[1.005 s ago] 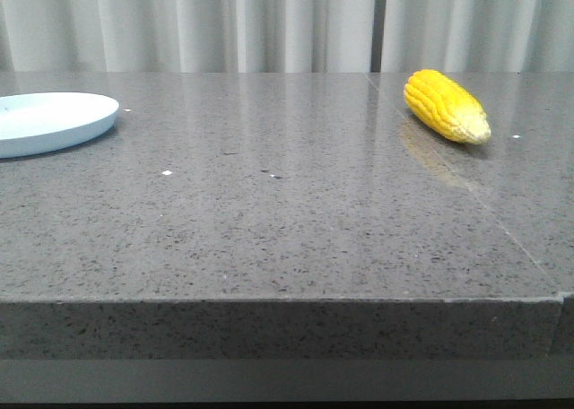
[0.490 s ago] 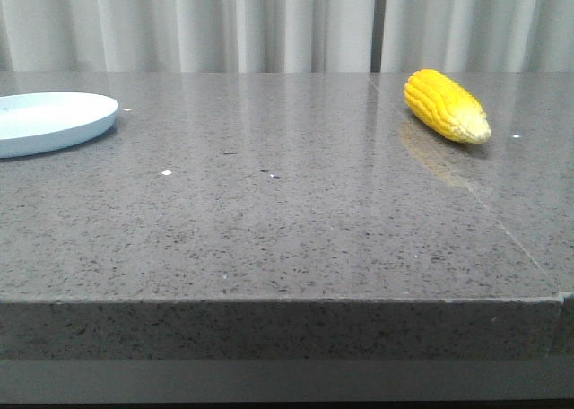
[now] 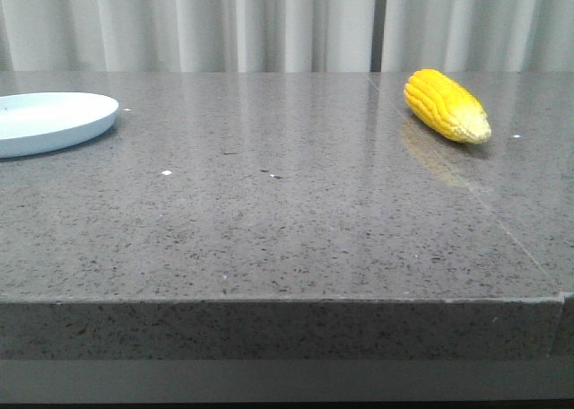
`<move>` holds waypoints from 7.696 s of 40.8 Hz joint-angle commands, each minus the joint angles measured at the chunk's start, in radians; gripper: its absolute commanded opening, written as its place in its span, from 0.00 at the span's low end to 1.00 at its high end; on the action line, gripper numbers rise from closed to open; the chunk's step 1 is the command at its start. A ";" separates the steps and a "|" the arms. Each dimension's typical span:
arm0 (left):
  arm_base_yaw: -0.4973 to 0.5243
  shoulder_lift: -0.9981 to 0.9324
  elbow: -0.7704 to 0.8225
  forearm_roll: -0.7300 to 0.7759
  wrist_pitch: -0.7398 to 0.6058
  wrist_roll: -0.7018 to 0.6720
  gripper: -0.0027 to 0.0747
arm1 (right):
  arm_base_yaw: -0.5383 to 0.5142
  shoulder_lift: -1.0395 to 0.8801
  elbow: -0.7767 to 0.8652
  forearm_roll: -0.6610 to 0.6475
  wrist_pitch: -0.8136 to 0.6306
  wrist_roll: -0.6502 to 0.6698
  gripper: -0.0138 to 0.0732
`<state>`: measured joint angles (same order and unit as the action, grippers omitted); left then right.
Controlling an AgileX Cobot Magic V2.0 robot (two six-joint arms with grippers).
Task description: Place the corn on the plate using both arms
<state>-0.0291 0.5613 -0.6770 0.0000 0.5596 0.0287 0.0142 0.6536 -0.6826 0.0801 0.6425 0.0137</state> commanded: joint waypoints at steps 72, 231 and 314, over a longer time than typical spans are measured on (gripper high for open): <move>0.229 1.067 -0.667 -0.305 0.162 0.262 0.67 | -0.003 0.007 -0.036 -0.009 -0.062 -0.014 0.89; -0.609 0.117 -0.224 0.112 0.233 -0.060 0.69 | -0.003 0.007 -0.036 -0.009 -0.069 -0.014 0.89; -0.609 0.117 -0.224 0.112 0.233 -0.060 0.69 | 0.184 1.363 -1.305 -0.074 0.511 0.144 0.87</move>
<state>-0.6316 0.6790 -0.8745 0.1082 0.8667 -0.0234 0.1971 2.0737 -1.9545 0.0164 1.1833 0.1579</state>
